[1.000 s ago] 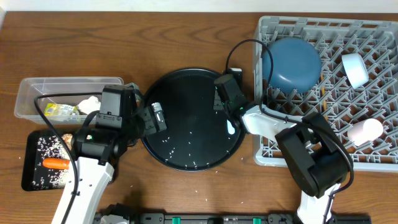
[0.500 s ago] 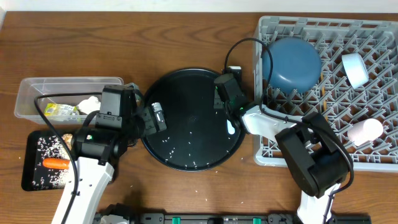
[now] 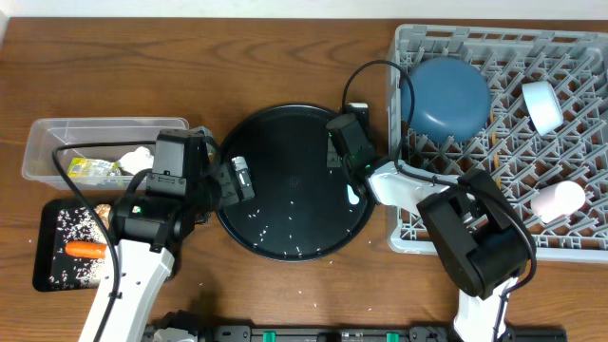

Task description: Sort waste into correct bins and load items into the dishwasher rack

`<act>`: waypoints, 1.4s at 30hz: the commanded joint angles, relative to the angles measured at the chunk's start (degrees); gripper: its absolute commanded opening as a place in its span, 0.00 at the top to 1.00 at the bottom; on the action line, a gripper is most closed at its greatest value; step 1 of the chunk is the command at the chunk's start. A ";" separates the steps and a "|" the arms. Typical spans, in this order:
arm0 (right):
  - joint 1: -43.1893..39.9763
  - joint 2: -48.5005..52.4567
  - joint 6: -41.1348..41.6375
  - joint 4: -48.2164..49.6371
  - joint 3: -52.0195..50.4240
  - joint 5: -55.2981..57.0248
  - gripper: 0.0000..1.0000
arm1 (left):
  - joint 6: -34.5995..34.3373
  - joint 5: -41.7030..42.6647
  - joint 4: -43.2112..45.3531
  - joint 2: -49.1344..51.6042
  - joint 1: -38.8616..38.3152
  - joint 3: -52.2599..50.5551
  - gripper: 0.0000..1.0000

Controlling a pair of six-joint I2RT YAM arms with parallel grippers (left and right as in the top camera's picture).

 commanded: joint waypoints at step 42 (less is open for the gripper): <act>1.97 -9.75 -0.42 -4.96 -0.52 0.61 0.89 | 0.33 -0.74 -0.17 0.17 0.28 0.61 0.02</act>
